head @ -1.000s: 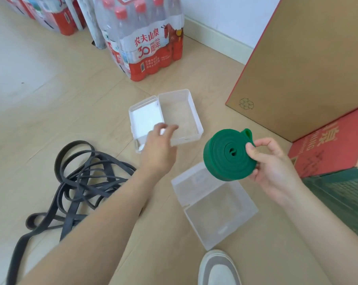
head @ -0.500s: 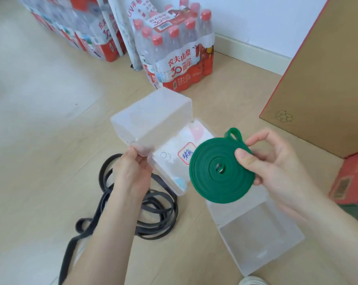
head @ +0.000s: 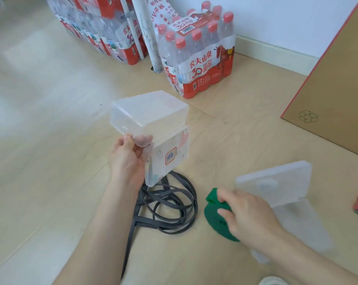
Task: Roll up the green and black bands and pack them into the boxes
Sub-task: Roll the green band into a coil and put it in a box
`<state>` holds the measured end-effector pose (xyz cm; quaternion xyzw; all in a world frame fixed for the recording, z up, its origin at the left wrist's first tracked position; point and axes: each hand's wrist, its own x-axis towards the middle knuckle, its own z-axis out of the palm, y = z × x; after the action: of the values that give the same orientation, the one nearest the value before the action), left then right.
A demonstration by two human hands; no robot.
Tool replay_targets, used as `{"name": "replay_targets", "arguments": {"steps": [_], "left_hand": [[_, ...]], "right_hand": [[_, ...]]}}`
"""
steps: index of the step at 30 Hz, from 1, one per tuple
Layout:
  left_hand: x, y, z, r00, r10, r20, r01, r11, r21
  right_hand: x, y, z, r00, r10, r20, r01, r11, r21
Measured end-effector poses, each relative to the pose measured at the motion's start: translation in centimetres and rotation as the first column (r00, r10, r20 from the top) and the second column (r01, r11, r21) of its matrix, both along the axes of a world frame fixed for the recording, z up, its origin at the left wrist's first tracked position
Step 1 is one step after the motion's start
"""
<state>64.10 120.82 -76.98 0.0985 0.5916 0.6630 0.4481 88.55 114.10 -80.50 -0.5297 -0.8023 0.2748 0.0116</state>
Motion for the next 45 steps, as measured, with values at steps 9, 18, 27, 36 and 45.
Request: {"name": "replay_targets", "arguments": {"steps": [9,18,27,36,45], "left_hand": [[10.8,-2.0,-6.8,0.446,-0.600,-0.665,0.572,0.762,-0.304],[8.6,-9.6,-10.9,-0.618,-0.474,-0.627,0.480,0.404,-0.779],[7.4,-11.0,-10.7,-0.779,-0.325,-0.536,0.426,0.354,-0.833],[10.4,-10.5,-9.3,-0.364,-0.673,-0.644,0.410,0.505,-0.760],[11.7,-8.8,-10.9,-0.482,-0.629,-0.609,0.312,0.527,-0.791]], "right_hand": [[7.4,4.7,0.3,0.901,-0.434,0.010,0.430,0.896,0.111],[9.6,5.0,2.9,0.811,-0.552,-0.192,0.580,0.803,0.139],[2.2,1.8,-2.3,0.776,-0.529,-0.343,0.492,0.849,-0.195],[1.3,0.6,-4.6,0.834,-0.495,-0.242,0.459,0.867,-0.193],[1.8,2.2,-5.3,0.886,-0.450,-0.114,0.412,0.876,-0.250]]}}
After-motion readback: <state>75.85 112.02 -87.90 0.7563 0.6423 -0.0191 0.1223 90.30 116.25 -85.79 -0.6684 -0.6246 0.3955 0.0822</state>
